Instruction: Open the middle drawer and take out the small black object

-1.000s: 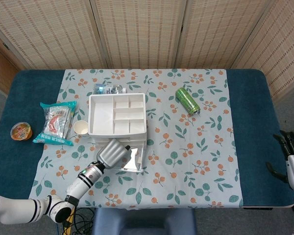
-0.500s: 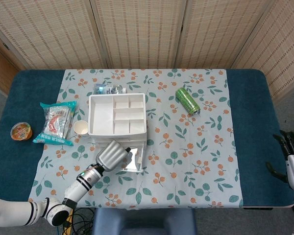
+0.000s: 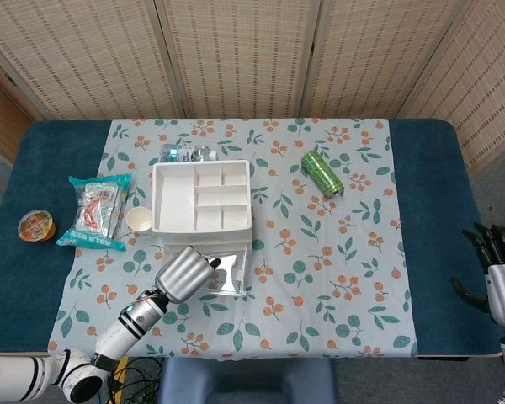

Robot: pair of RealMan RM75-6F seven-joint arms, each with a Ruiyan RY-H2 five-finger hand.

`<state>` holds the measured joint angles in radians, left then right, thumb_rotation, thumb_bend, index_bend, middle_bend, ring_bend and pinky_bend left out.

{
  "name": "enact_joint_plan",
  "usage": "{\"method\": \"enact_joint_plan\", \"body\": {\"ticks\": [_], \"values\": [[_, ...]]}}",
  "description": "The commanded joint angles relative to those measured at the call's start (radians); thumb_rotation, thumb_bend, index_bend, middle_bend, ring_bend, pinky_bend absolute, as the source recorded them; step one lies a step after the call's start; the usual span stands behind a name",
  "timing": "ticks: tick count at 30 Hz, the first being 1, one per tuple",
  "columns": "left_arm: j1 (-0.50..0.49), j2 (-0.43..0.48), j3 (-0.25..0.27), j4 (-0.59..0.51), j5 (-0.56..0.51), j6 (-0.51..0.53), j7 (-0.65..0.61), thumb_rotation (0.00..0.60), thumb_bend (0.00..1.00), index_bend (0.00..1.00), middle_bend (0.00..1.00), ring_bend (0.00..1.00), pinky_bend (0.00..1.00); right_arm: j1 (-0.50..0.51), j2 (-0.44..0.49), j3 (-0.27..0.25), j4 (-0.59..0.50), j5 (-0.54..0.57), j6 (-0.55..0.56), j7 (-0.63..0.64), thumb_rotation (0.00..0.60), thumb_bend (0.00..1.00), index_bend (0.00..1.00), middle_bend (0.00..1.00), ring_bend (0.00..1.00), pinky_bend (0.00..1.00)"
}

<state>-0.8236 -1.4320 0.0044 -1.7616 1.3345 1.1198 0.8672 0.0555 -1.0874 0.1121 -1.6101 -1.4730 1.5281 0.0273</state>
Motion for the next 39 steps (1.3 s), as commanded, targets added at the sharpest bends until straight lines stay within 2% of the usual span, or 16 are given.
{"method": "enact_joint_plan", "body": {"ticks": [1, 14, 23, 39], "values": [[0.018, 0.026, 0.020, -0.039, 0.065, 0.020, -0.026, 0.600, 0.37, 0.50, 1.00, 1.00, 1.00, -0.001, 0.001, 0.000, -0.002, -0.001, 0.002, -0.001, 0.600, 0.29, 0.12, 0.08, 0.06, 0.07], [0.070, 0.070, 0.110, -0.108, 0.292, 0.029, -0.088, 0.600, 0.37, 0.50, 1.00, 1.00, 1.00, -0.006, 0.002, -0.004, -0.003, -0.006, 0.011, 0.002, 0.600, 0.29, 0.12, 0.08, 0.06, 0.07], [0.090, 0.057, 0.150, -0.044, 0.381, -0.019, -0.117, 0.600, 0.37, 0.49, 1.00, 1.00, 1.00, -0.007, 0.000, -0.004, 0.004, -0.005, 0.011, 0.009, 0.600, 0.29, 0.12, 0.08, 0.06, 0.07], [0.106, 0.007, 0.126, 0.083, 0.394, -0.094, -0.116, 0.600, 0.37, 0.44, 1.00, 1.00, 1.00, -0.007, 0.001, -0.004, -0.002, -0.004, 0.010, 0.002, 0.600, 0.29, 0.12, 0.08, 0.06, 0.07]]}}
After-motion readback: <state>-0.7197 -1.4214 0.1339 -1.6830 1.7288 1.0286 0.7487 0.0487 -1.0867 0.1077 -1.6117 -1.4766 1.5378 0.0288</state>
